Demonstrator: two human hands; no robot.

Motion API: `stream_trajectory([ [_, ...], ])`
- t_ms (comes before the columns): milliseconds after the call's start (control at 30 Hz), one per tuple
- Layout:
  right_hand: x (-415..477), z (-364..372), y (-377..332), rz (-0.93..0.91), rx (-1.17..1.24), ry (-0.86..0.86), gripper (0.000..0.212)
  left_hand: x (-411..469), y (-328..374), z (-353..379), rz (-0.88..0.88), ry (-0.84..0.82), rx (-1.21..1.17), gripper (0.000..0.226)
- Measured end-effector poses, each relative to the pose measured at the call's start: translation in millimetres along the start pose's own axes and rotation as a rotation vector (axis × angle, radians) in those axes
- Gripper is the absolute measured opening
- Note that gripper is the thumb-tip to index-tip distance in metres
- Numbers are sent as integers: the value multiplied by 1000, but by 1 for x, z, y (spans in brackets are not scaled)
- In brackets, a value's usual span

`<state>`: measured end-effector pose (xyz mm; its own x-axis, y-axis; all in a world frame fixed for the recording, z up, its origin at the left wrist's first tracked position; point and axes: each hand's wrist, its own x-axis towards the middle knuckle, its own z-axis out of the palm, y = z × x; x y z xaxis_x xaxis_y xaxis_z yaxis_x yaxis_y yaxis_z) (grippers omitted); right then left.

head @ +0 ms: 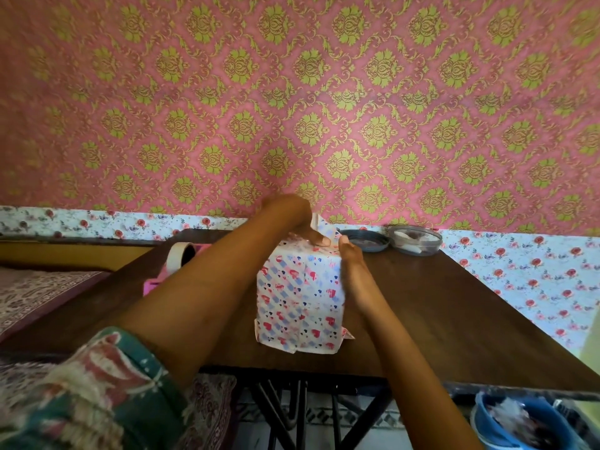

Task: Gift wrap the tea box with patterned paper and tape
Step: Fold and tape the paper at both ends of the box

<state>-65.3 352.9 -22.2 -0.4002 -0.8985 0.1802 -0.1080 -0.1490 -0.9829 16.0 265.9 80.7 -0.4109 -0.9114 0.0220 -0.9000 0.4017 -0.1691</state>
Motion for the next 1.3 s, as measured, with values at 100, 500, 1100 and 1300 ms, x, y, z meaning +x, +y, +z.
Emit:
stream_trajectory([
  [100, 4, 1, 0, 8, -22, -11, 80, -7, -10, 5, 100, 42, -238, 88],
  [500, -4, -10, -24, 105, -122, -115, 39, -33, -60, 20, 175, 124, -1171, 14],
  [1100, 21, -7, -46, 259, -206, -28, 39, -28, -64, 52, 75, -42, -1244, 41],
  [1300, 13, 1, -33, 7, -270, 128, 45, -34, -58, 55, -32, -83, -1290, 80],
])
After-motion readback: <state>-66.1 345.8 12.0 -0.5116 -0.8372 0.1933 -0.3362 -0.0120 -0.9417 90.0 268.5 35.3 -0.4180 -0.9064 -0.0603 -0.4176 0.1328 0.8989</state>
